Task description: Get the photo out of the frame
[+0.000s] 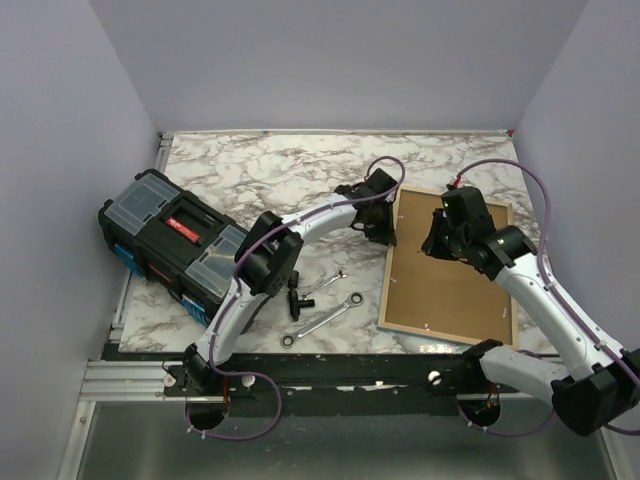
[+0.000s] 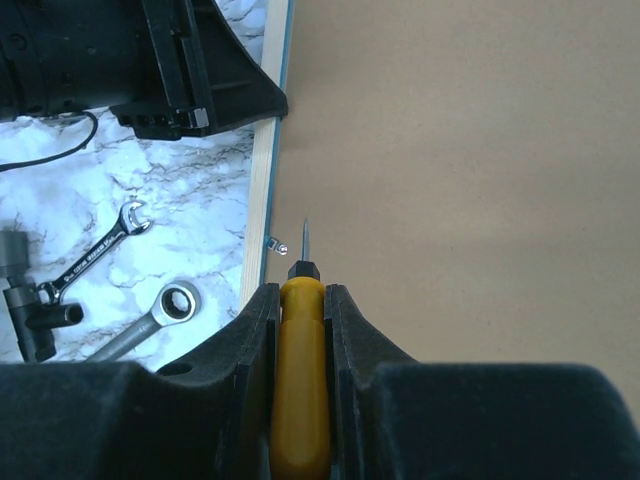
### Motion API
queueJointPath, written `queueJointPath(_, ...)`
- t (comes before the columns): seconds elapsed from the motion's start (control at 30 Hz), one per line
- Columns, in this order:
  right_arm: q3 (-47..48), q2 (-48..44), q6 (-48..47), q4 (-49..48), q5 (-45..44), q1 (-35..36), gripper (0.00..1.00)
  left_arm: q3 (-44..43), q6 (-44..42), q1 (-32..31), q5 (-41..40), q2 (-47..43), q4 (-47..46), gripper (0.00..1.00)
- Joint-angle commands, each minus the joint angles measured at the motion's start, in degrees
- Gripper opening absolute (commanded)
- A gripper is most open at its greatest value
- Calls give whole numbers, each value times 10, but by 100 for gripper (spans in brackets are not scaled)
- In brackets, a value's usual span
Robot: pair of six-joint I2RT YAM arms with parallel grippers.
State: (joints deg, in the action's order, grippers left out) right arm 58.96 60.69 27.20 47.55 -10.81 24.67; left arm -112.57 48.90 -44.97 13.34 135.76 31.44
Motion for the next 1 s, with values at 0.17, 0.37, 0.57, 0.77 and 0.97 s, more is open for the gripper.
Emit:
queueJointPath(0.17, 12, 99, 1, -72, -38, -2, 0, 73, -10, 31, 75, -103, -69, 50)
queueJointPath(0.37, 58, 189, -22, -115, -43, -23, 0, 245, -61, 34, 116, -252, -131, 60)
queueJointPath(0.57, 109, 284, -41, -163, -17, -72, 0, 406, -68, 27, 200, -384, -202, 64)
queueJointPath(0.77, 187, 382, -54, -177, -2, -86, 0, 479, -90, -13, 215, -458, -203, 66)
queueJointPath(0.97, 239, 439, -65, -170, -5, -86, 0, 502, -95, -46, 218, -480, -222, 70)
